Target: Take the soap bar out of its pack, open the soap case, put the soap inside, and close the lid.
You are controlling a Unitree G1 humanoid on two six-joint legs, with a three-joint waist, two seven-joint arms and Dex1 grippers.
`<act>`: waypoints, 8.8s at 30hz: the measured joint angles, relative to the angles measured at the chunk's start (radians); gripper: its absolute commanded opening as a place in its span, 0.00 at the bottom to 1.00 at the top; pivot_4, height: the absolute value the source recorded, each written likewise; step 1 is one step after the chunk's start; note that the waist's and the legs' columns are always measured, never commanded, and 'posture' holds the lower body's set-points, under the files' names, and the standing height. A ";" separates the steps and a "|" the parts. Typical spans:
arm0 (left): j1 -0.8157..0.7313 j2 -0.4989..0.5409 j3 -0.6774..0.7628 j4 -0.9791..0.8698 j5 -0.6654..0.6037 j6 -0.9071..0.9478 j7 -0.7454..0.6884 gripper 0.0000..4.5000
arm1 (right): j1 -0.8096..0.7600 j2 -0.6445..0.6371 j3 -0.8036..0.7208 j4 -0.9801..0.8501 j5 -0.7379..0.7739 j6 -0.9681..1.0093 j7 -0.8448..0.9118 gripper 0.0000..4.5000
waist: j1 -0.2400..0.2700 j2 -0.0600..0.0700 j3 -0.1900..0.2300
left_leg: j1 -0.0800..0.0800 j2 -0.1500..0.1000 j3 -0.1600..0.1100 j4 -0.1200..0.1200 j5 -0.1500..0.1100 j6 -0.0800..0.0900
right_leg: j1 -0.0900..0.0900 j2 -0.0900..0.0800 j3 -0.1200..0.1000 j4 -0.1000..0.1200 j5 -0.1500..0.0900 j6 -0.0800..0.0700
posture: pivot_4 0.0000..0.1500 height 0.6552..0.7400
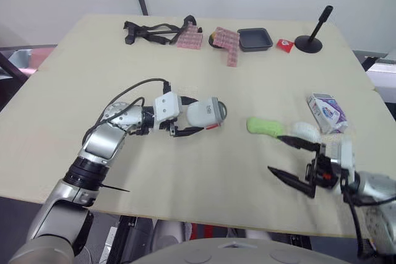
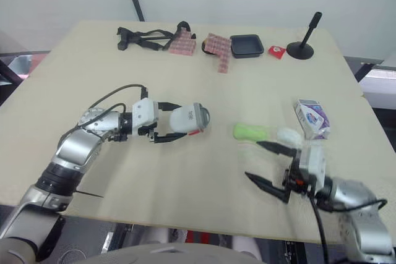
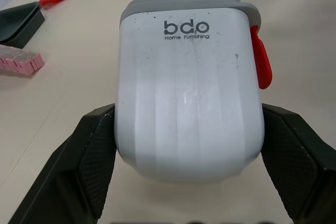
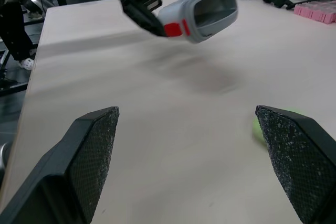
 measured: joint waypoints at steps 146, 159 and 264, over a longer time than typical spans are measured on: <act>0.722 0.061 0.340 -0.353 -0.249 0.017 -0.098 1.00 | -0.796 -0.450 0.365 0.198 -0.190 0.446 0.048 1.00 | -0.040 -0.001 0.001 | 0.005 -0.002 -0.004 -0.014 0.001 0.001 | 0.015 -0.002 -0.008 -0.016 0.000 0.001 | 1.00 1.00; 0.716 0.014 0.282 -0.400 -0.267 -0.009 -0.037 1.00 | -0.978 -0.334 0.580 0.290 -0.362 0.620 0.048 1.00 | -0.028 -0.001 0.001 | 0.002 -0.002 -0.003 -0.012 0.001 0.000 | 0.011 -0.001 -0.006 -0.011 0.000 0.000 | 1.00 1.00; 0.234 0.178 0.219 -0.012 -0.177 -0.098 -0.164 1.00 | -0.758 -0.109 0.490 -0.019 -0.286 0.600 -0.107 0.99 | -0.015 -0.004 -0.001 | 0.007 0.004 0.002 -0.006 0.004 -0.006 | 0.001 0.006 0.001 0.004 0.000 -0.001 | 1.00 1.00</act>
